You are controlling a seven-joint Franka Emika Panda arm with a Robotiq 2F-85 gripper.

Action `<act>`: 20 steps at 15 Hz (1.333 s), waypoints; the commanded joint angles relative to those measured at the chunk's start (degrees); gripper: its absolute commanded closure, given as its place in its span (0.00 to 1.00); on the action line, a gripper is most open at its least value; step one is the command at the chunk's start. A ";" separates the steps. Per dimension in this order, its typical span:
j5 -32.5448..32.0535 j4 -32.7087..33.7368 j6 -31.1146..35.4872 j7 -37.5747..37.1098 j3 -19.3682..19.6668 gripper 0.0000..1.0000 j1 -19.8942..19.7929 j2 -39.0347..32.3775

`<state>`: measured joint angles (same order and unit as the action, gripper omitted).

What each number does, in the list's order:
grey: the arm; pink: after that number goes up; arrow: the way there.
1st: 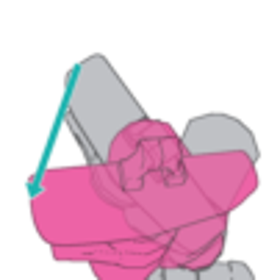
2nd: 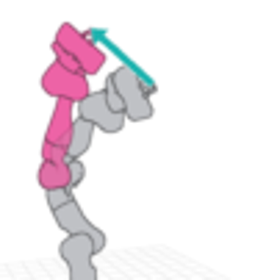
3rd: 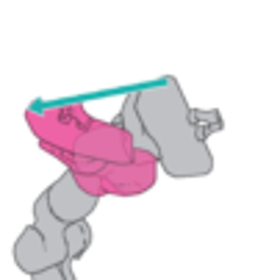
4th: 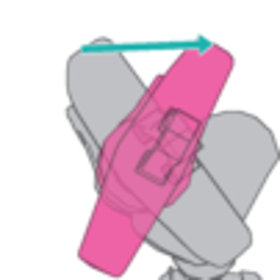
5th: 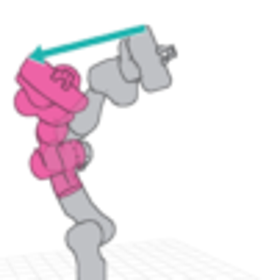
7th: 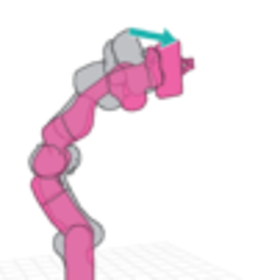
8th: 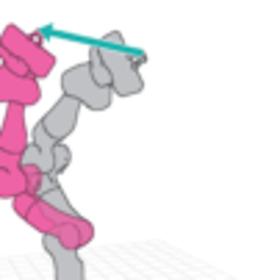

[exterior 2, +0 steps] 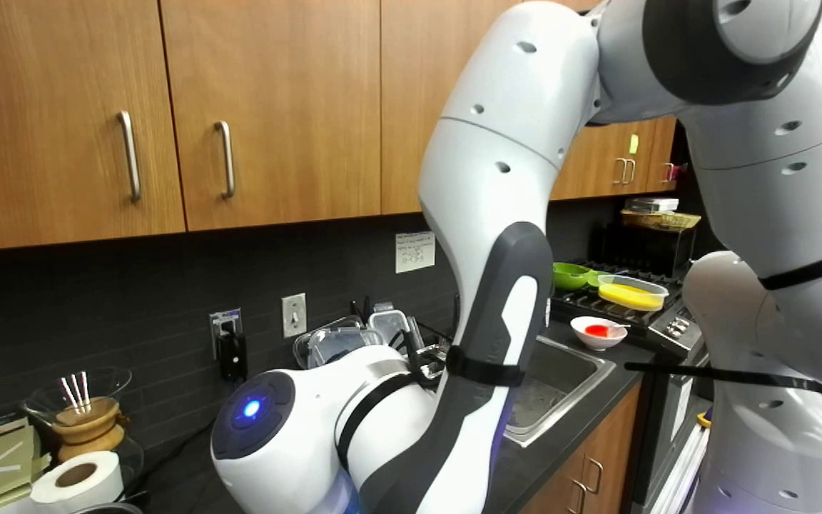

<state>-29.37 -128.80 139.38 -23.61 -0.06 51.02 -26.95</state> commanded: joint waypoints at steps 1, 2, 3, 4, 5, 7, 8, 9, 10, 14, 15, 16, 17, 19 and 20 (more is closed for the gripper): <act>-0.83 4.84 -1.36 3.92 -1.77 0.99 -2.65 -4.59; -1.16 5.82 -1.59 4.64 -1.79 0.99 -2.78 -5.60; -1.38 6.89 -1.85 6.02 -1.96 0.99 -3.00 -6.69; -1.57 8.00 -2.25 7.72 -2.17 0.99 -3.19 -7.80; -1.67 8.97 -2.47 9.01 -2.30 0.99 -3.35 -8.84; -1.63 10.95 -3.22 11.56 -2.41 0.99 -3.73 -10.75; -1.21 11.89 -3.52 12.86 -2.63 0.99 -4.13 -11.69; -1.17 12.68 -4.11 13.58 -2.59 0.94 -4.19 -12.38; -1.11 13.24 -4.47 14.97 -2.88 0.70 -4.60 -12.89; -0.81 12.72 -3.25 14.72 -3.16 0.82 -4.91 -12.96; -0.79 12.93 -3.25 14.95 -3.25 0.74 -5.06 -13.13; -0.79 13.01 -3.25 15.06 -3.31 0.69 -5.14 -13.21; -0.78 13.02 -3.25 15.09 -3.35 0.68 -5.18 -13.23; -0.77 13.04 -3.25 15.11 -3.39 0.68 -5.17 -13.27; -0.77 13.06 -3.26 15.11 -3.40 0.68 -5.17 -13.28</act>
